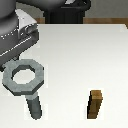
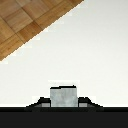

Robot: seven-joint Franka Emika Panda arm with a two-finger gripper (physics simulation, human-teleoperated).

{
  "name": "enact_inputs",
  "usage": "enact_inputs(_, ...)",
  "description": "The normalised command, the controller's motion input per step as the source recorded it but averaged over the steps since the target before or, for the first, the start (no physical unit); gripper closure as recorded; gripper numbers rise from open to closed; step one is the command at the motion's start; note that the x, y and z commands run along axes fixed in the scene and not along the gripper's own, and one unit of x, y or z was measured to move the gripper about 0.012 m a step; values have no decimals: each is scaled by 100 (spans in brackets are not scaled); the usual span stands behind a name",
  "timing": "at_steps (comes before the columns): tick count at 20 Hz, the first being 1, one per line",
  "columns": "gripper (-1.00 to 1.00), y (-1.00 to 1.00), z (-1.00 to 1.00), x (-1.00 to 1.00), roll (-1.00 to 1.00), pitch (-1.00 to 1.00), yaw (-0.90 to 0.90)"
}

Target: Put the loop with the handle onto the peg.

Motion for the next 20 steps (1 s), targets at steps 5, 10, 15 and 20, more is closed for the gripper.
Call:
enact_inputs(5,100,2,0,60,0,0,0)
enact_inputs(10,100,20,-20,0,0,0,0)
enact_inputs(15,100,20,-60,0,0,0,0)
enact_inputs(20,100,20,-60,0,0,0,0)
